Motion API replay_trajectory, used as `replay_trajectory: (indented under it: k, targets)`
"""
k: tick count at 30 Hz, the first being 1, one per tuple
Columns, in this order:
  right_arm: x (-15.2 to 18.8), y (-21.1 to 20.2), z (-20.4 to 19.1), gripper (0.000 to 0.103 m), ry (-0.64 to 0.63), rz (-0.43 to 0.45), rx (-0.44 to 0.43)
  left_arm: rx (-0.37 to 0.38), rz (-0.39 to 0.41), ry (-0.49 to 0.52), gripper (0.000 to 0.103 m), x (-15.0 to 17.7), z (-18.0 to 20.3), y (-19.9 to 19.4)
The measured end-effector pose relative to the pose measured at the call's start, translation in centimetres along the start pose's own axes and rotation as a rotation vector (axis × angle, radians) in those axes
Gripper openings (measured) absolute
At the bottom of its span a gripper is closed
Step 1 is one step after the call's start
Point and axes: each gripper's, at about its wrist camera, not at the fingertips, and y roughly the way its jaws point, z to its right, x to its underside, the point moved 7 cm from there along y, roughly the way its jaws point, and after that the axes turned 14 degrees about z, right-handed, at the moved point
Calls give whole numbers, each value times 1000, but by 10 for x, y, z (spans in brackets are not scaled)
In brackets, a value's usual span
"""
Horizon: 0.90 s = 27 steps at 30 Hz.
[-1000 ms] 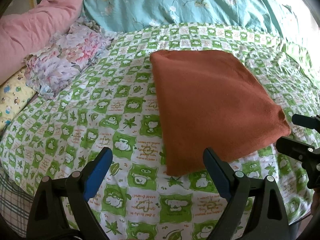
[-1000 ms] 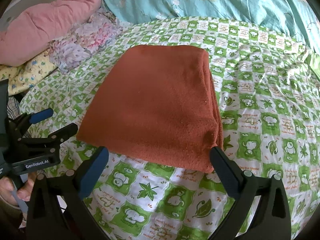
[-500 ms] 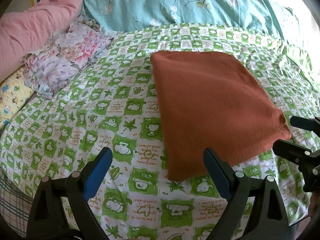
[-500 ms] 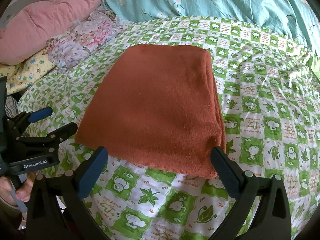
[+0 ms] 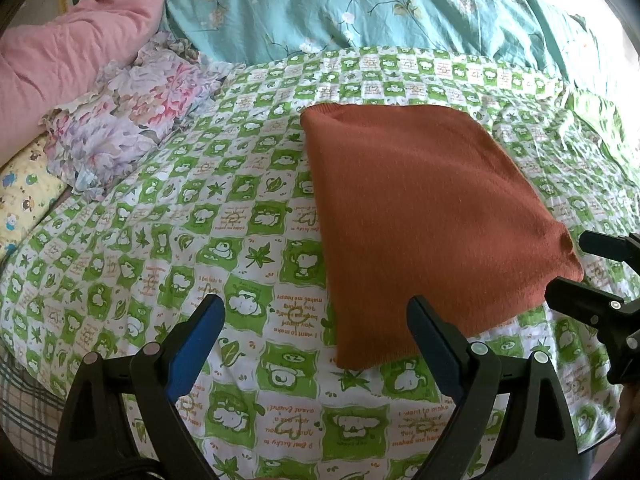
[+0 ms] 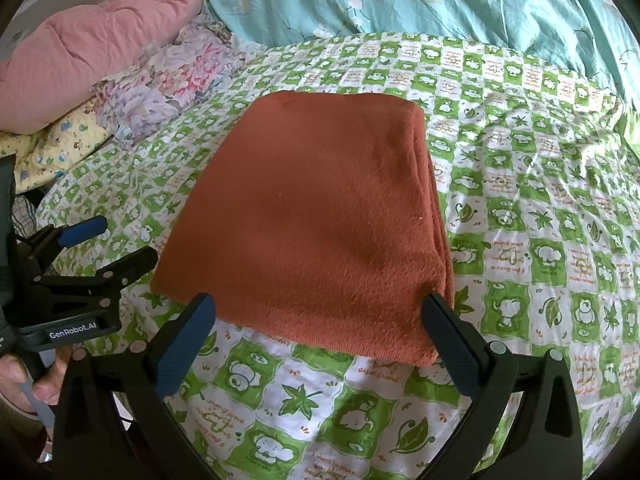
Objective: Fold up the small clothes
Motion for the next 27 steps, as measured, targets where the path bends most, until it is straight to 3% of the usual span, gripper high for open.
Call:
replay_trajectory:
  k: [27]
  targets:
    - [-7,-4,-3,102,18,20,9,5,5,-3,93,-7,0,2]
